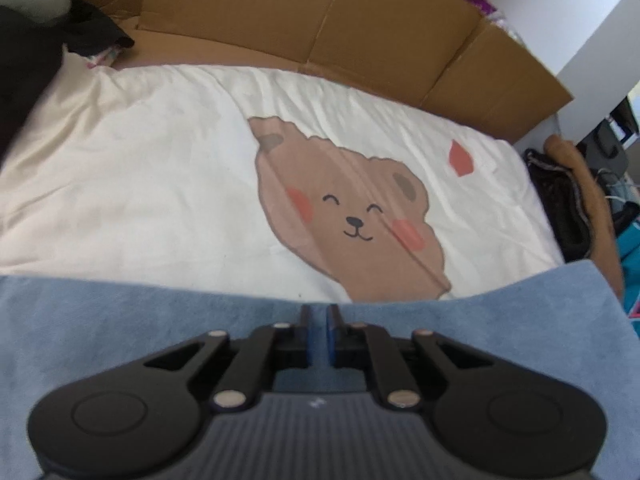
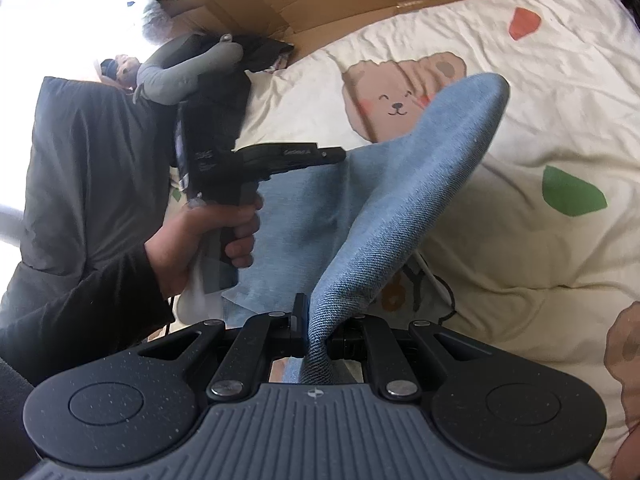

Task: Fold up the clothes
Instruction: 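Lift the jeans edge with the right gripper while the left gripper holds the jeans down, then fold the held jeans edge over the stack with the right gripper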

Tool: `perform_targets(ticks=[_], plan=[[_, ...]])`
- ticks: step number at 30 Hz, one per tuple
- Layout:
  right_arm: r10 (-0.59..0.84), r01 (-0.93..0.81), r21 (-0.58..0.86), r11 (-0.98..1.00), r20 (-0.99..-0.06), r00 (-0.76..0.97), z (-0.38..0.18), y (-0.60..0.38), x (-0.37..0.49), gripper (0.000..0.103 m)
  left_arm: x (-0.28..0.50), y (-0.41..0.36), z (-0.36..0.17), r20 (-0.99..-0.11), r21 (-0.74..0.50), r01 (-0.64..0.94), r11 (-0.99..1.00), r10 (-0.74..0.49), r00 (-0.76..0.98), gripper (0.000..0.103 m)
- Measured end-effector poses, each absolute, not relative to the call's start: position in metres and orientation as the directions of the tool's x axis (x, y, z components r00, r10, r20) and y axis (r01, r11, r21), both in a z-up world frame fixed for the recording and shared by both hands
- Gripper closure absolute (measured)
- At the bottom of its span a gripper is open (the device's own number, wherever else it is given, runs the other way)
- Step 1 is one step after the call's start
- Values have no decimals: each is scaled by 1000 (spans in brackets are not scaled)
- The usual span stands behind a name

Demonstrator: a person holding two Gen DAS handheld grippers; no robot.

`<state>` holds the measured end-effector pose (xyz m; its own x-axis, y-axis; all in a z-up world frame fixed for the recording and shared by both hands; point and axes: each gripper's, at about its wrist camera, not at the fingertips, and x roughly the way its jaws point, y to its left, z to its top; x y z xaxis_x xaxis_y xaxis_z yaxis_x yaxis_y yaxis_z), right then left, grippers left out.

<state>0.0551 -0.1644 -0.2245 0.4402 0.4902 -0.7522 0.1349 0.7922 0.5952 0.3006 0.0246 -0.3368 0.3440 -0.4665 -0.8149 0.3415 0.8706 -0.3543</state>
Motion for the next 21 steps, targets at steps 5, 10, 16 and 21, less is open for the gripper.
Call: perform_targets(ticks=[5, 10, 16, 21], plan=[[467, 101, 554, 826, -774, 427, -208, -147, 66, 97, 280, 65, -320, -808, -346, 309, 886, -448, 381, 70], [432, 42, 485, 874, -812, 391, -186, -123, 83, 97, 255, 117, -305, -800, -336, 227, 914, -405, 443, 46], [404, -42, 417, 908, -842, 357, -163, -88, 103, 97, 223, 168, -287, -786, -309, 135, 941, -333, 520, 34], [385, -99, 374, 922, -858, 339, -150, -58, 123, 96, 207, 202, -276, -761, -313, 71, 947, -295, 578, 32]])
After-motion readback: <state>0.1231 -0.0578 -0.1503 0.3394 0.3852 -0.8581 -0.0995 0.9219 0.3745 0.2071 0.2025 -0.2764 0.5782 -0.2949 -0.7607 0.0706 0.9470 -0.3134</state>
